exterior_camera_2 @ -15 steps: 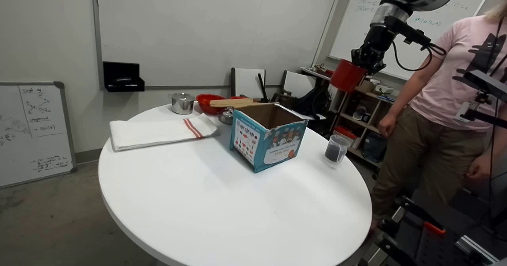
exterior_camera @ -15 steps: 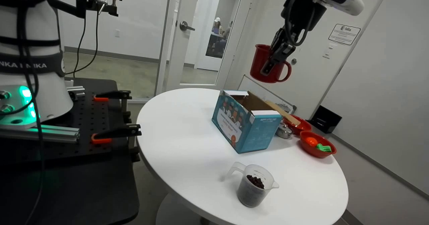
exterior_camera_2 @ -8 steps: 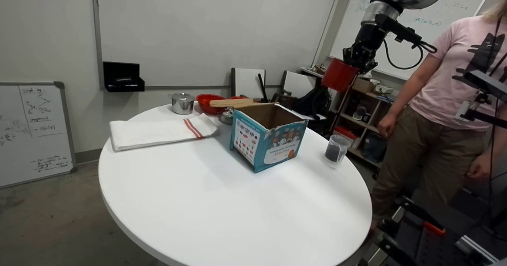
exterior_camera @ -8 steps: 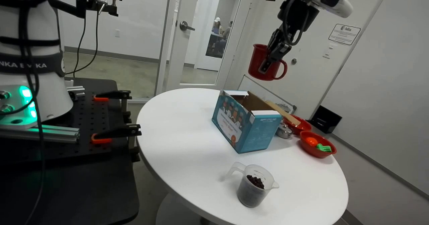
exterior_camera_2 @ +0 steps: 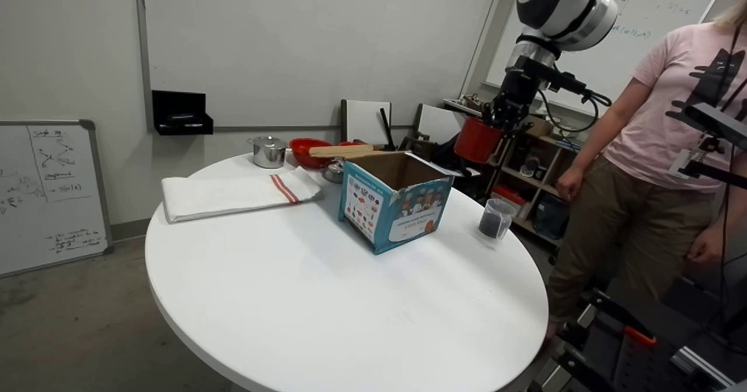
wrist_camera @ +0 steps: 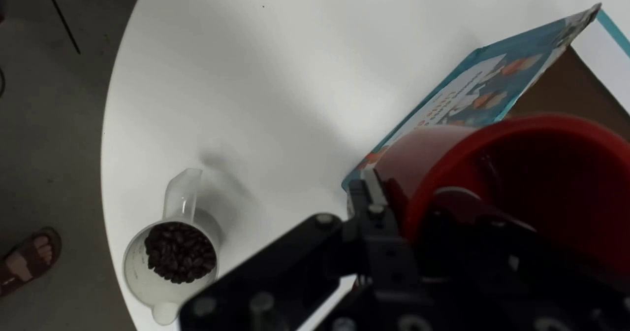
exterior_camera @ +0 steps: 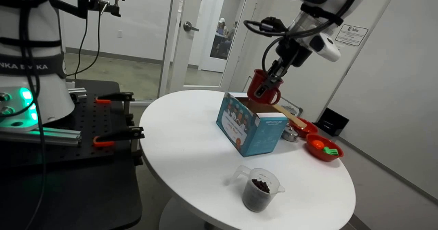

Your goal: Move the red mug from the left to the right

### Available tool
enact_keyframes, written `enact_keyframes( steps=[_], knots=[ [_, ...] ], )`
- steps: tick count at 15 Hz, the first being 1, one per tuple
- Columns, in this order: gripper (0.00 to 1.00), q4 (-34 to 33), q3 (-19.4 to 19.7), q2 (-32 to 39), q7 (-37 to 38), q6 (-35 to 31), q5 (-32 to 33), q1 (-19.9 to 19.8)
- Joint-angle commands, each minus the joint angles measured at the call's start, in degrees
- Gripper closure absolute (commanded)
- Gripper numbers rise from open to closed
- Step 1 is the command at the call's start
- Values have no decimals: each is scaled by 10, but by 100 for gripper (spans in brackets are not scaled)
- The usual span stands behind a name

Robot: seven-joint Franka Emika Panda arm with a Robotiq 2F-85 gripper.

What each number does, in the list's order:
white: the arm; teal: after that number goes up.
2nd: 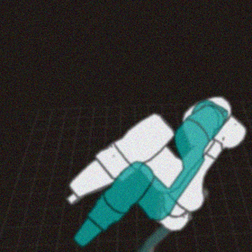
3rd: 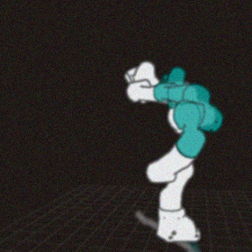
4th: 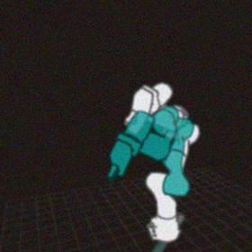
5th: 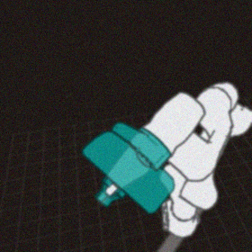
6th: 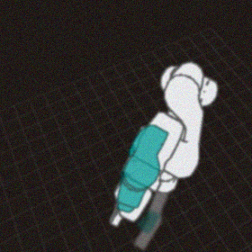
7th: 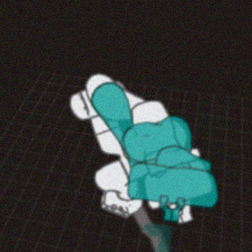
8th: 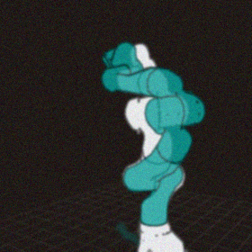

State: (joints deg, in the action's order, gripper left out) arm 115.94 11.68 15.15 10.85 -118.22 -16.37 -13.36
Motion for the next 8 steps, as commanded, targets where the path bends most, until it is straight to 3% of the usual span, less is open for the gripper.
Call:
enact_keyframes(
  steps=[1,8],
  knots=[
    [98,-60,0,62,51,-4,-37,-5],
    [98,-58,12,53,101,-40,-115,-38]
  ],
)
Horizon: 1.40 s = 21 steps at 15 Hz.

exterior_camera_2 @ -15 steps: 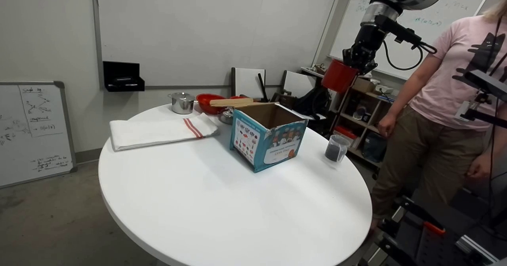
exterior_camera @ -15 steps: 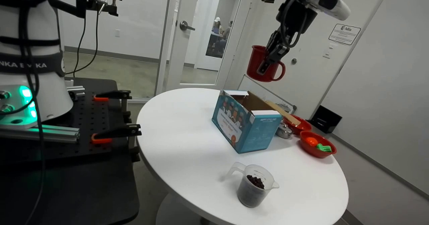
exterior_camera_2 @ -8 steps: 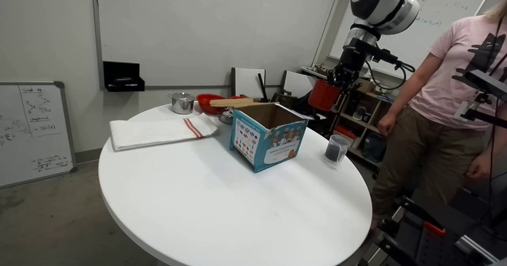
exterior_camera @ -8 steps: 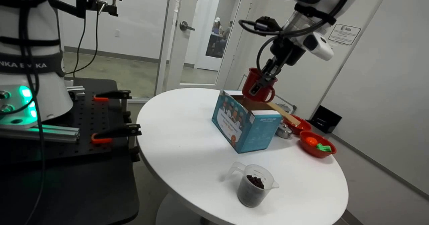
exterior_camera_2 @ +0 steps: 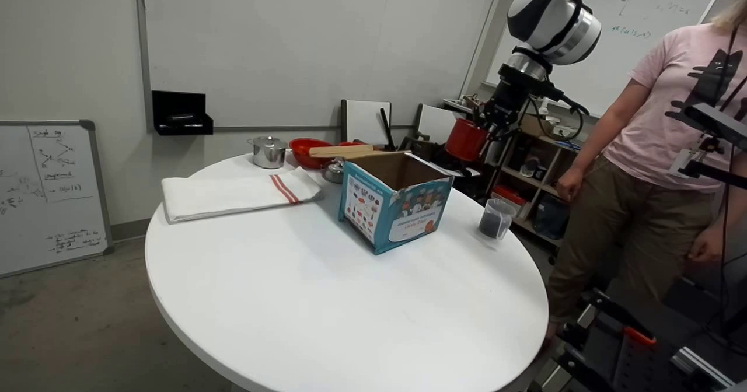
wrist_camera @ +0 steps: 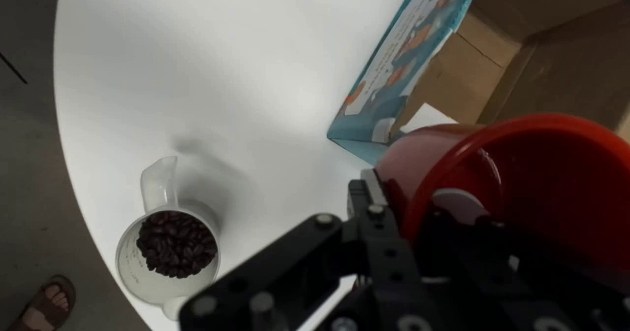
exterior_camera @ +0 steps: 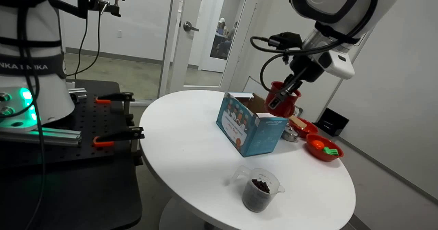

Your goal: Move the red mug from the left to the right

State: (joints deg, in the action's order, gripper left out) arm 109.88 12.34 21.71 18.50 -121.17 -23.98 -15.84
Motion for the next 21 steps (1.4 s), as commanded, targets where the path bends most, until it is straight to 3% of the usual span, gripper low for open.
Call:
enact_keyframes(
  steps=[1,10,21],
  knots=[
    [98,5,8,-14,31,-17,-50,-18],
    [98,-23,22,38,134,-42,-48,-17],
    [98,-116,16,160,187,-47,-44,-22]
  ],
)
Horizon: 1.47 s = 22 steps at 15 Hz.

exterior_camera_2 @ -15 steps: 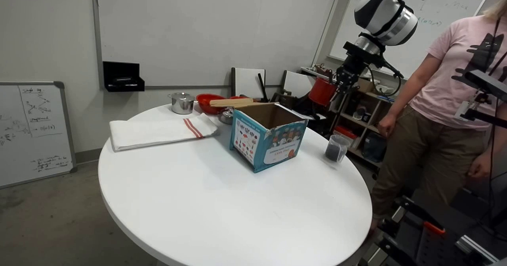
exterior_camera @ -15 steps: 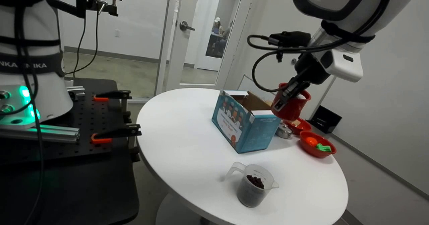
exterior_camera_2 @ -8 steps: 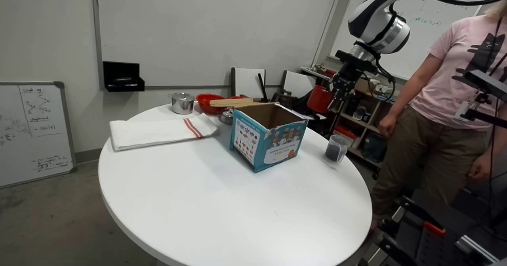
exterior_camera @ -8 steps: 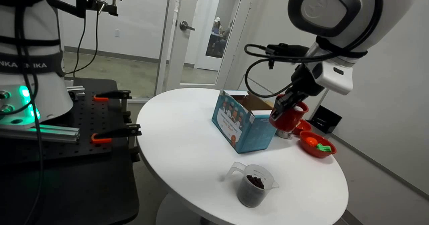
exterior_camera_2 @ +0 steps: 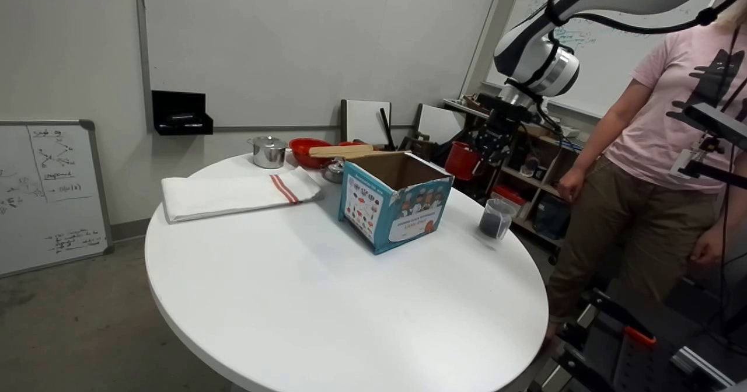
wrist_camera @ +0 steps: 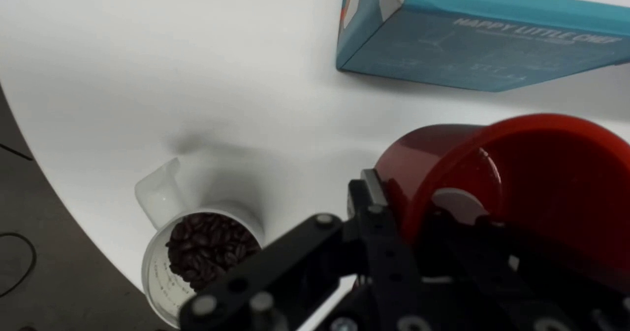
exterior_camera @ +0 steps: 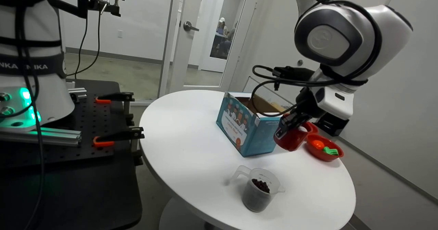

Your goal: Move the red mug from the left to the right

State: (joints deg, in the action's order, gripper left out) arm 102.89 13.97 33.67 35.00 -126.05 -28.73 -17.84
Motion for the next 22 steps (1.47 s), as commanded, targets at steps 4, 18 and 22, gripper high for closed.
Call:
enact_keyframes(
  steps=[4,18,22],
  knots=[
    [98,-84,-5,87,27,3,4,-6],
    [98,-208,-18,217,37,18,7,-23],
    [98,-224,-20,237,36,13,7,-26]
  ],
)
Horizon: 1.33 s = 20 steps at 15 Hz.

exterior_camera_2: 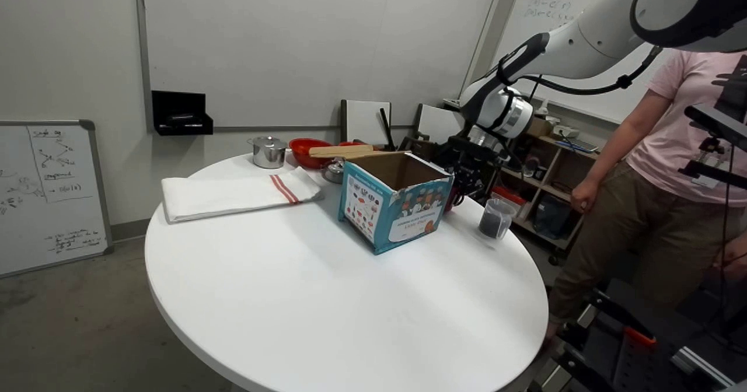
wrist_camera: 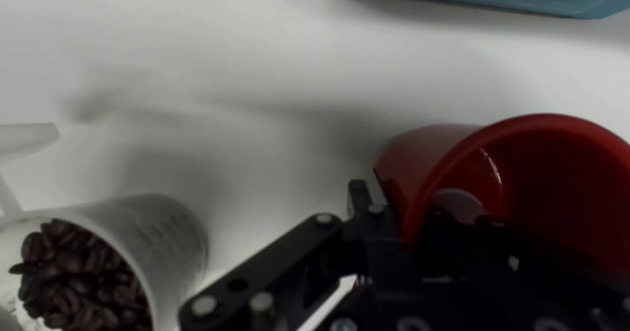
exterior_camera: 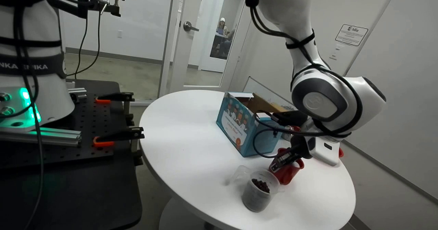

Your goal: Move the red mug from the left to the right

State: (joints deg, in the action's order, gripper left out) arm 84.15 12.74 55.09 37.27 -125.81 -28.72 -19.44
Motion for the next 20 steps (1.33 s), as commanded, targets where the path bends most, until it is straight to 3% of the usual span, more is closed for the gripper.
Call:
enact_keyframes(
  steps=[1,4,5,7,15,20],
  knots=[
    [98,-41,-9,26,13,11,7,-11],
    [97,-46,-13,27,8,8,4,-14],
    [68,-46,-14,27,5,7,4,-15],
    [60,-46,-16,25,5,5,3,-16],
    [3,-26,-22,-1,-12,-2,0,-20],
    [0,3,-22,-50,-27,17,3,-22]
  ],
)
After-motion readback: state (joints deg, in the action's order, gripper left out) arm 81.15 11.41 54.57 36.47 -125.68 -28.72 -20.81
